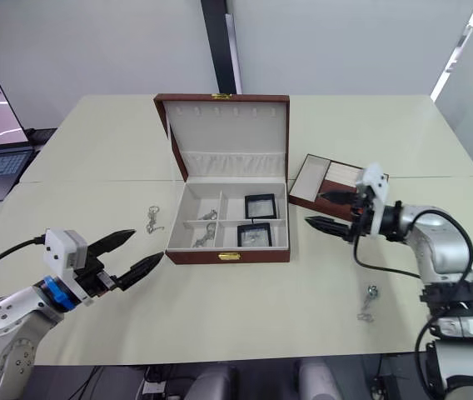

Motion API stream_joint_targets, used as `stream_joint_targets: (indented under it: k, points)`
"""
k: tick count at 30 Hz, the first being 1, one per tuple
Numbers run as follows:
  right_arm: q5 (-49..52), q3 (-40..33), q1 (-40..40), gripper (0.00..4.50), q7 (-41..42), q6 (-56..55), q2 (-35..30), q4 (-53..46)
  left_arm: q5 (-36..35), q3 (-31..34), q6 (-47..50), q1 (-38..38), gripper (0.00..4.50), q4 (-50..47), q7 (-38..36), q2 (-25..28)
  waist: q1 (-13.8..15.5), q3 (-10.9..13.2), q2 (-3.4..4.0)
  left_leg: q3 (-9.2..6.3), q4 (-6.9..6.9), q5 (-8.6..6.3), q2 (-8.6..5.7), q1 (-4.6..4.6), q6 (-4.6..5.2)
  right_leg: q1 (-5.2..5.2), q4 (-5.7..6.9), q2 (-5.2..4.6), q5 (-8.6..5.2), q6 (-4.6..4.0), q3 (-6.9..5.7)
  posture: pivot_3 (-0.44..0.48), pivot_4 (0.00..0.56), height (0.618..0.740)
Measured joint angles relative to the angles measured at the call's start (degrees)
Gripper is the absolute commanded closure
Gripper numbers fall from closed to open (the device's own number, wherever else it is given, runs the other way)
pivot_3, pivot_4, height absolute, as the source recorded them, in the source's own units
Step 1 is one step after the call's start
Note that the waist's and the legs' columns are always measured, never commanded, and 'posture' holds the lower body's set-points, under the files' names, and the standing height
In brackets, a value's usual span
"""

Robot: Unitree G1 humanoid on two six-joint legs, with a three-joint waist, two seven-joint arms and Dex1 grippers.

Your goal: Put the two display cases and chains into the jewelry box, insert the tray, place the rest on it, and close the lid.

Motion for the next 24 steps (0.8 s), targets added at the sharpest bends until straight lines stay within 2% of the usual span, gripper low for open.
stream_joint_targets:
  k: [6, 11, 17, 24]
  points:
    - [1.50, -5.23, 8.91, 0.01, -1.07, -1.07, -3.66, 0.47, 0.01, 2.38, 2.58, -1.14, 0.00, 4.02, -1.32, 2.85, -0.25, 0.00, 0.00, 0.05, 0.00, 0.00, 0.04, 0.06, 0.00, 0.01, 0.04, 0.05, 0.00, 0.00, 0.06, 0.000, 0.150, 0.740]
    - [0.68, -7.99, 14.66, 0.01, -3.52, -5.64, -4.59, 3.70, 1.86, 6.03, 0.52, -3.06, 0.00, 14.22, -4.11, 6.67, -0.14, 0.00, 0.00, 0.07, -0.01, 0.00, 0.01, 0.07, 0.00, 0.03, 0.02, 0.04, 0.00, 0.00, 0.06, 0.000, 0.150, 0.740]
    - [-0.45, -10.45, 16.22, 0.01, -7.29, -9.53, -4.59, 6.59, 3.79, 7.33, -2.09, -4.16, 0.00, 20.54, -5.89, 7.40, -0.13, 0.00, 0.00, 0.05, 0.00, 0.00, 0.03, 0.07, 0.00, 0.03, 0.03, 0.04, 0.00, 0.00, 0.05, 0.000, 0.150, 0.740]
    - [-0.64, -11.89, 17.89, 0.01, -9.29, -11.35, -4.56, 8.06, 5.10, 7.68, -4.65, -3.50, 0.00, 22.77, -5.27, 6.02, -0.13, 0.00, 0.00, 0.09, -0.01, 0.00, 0.03, 0.09, 0.00, 0.04, 0.04, 0.01, 0.00, 0.00, 0.10, 0.000, 0.150, 0.740]
